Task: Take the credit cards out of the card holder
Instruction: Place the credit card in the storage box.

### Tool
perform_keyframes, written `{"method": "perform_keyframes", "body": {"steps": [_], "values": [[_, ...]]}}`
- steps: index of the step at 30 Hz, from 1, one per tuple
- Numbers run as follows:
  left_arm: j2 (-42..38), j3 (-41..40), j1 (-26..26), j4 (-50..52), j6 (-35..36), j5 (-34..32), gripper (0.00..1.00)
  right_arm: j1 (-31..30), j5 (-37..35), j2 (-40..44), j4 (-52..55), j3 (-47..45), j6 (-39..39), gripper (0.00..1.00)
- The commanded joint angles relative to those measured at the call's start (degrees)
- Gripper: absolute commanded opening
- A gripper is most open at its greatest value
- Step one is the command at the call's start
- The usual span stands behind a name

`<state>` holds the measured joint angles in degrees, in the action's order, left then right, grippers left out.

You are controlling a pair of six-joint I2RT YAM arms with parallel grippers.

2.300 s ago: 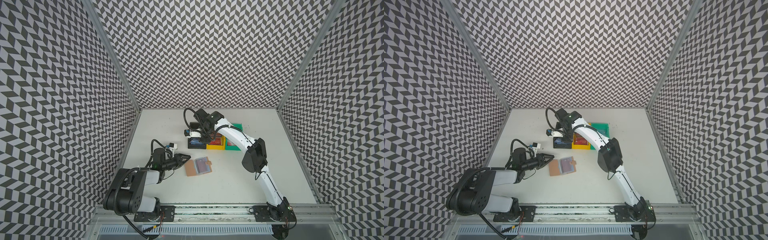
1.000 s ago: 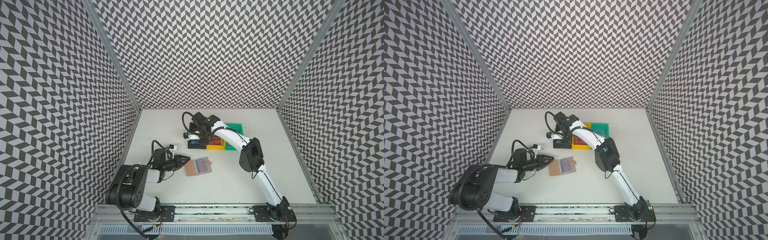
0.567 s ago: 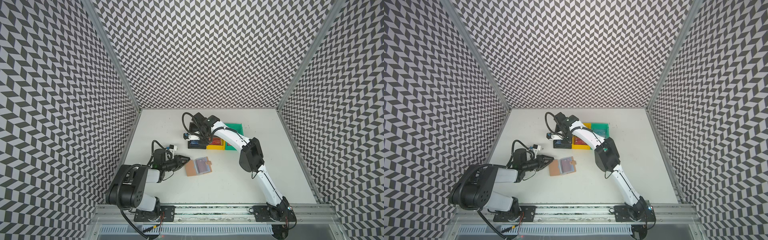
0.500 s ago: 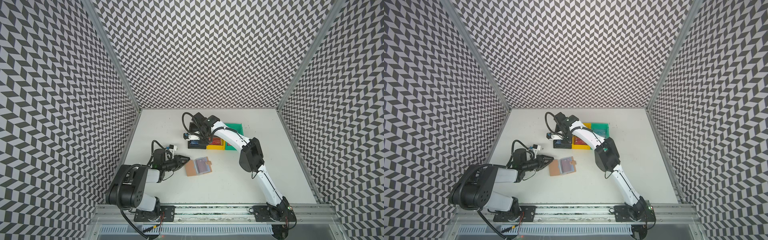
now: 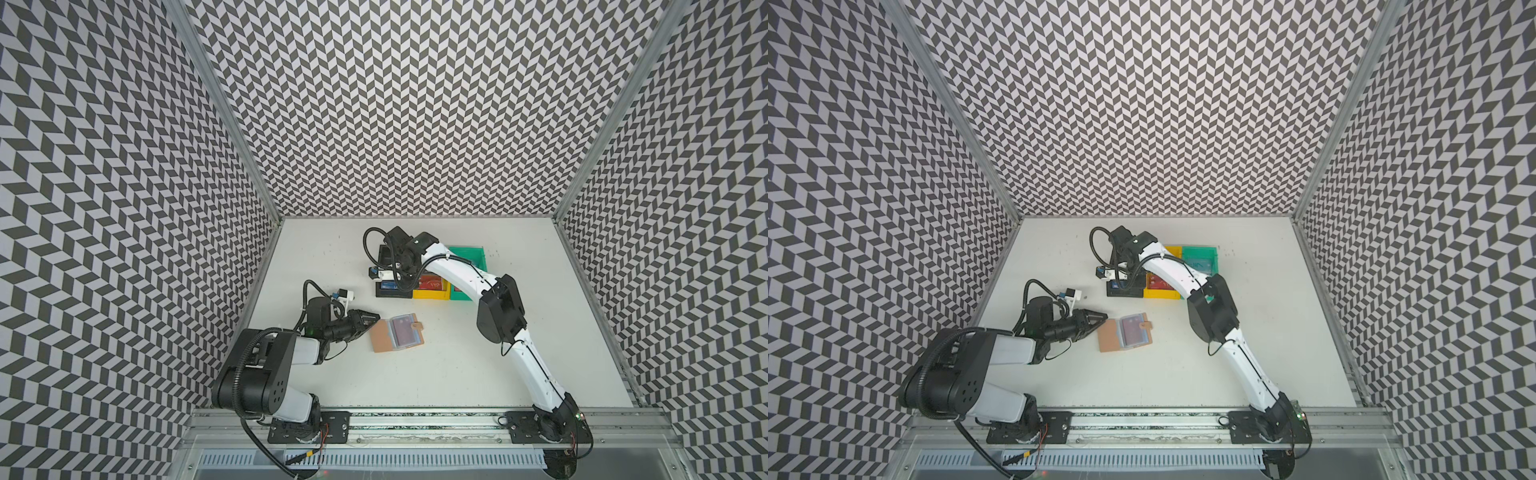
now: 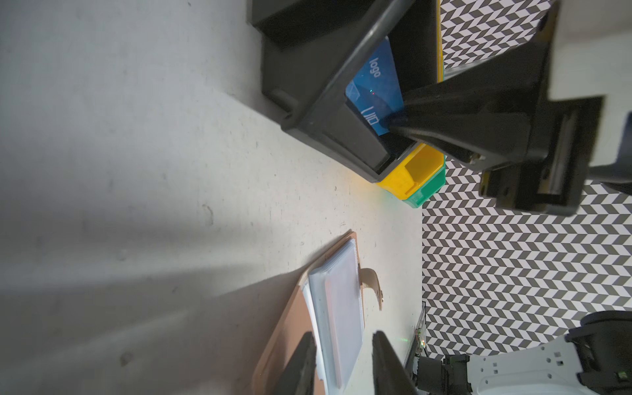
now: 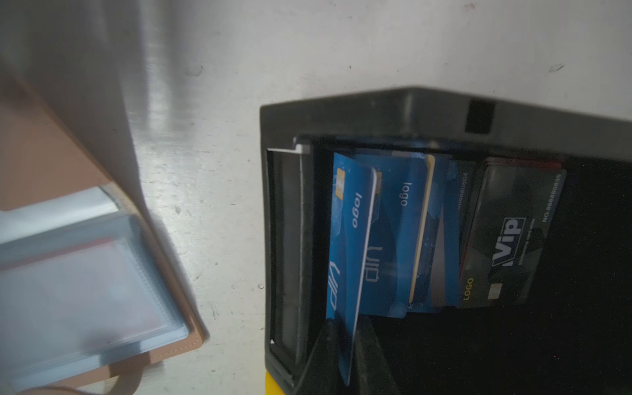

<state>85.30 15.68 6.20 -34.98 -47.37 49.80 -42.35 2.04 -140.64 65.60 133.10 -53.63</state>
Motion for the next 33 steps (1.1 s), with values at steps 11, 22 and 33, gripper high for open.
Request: {"method": "perform_keyframes", "body": {"steps": [11, 22, 33], "values": [[0.1, 0.9, -0.5, 0.5, 1.0, -0.1, 0.31, 0.1, -1.8, -0.4, -4.8, 0.0, 0.3, 0.19], [-0.5, 0.7, -0.5, 1.1, 1.1, -0.6, 0.31, 0.0, -10.0, 4.2, -10.9, -2.8, 4.2, 0.29], [-2.5, 0.9, 2.3, 9.2, 4.5, -6.1, 0.3, -0.2, 5.0, 33.2, -34.8, -37.6, 26.6, 0.27]]}}
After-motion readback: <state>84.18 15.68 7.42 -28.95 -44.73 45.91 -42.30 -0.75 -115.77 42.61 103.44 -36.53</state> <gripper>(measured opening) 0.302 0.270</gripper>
